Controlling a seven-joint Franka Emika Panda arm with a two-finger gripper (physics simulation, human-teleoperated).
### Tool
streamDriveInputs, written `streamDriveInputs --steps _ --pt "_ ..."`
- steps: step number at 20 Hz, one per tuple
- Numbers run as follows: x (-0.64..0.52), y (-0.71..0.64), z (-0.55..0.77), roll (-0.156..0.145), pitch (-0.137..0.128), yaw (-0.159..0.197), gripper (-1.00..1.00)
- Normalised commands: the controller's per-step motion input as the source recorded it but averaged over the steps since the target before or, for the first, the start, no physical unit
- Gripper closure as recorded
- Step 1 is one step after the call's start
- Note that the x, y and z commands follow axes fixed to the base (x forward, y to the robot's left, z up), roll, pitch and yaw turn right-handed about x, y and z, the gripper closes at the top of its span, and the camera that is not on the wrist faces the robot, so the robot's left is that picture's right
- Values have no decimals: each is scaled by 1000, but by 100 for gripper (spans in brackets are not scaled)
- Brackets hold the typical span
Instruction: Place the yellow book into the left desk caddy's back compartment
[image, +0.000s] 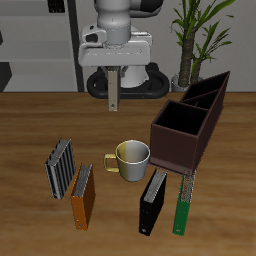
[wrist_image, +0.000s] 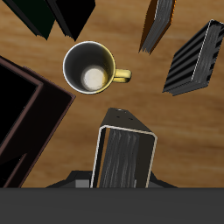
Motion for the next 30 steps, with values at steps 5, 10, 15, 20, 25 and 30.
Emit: streamDriveInputs --steps 5,10,15,20,25,30 --pt "-329 532 218 30 -36 -9 100" --pt "-147 264 4 35 7 7 100" --pt "-234 278 -33 19 -8 27 100" --pt "-153 171 -67 1 15 9 100" --pt "-98 256 -99 21 10 28 100" --pt "-18 271 3 22 6 -8 100"
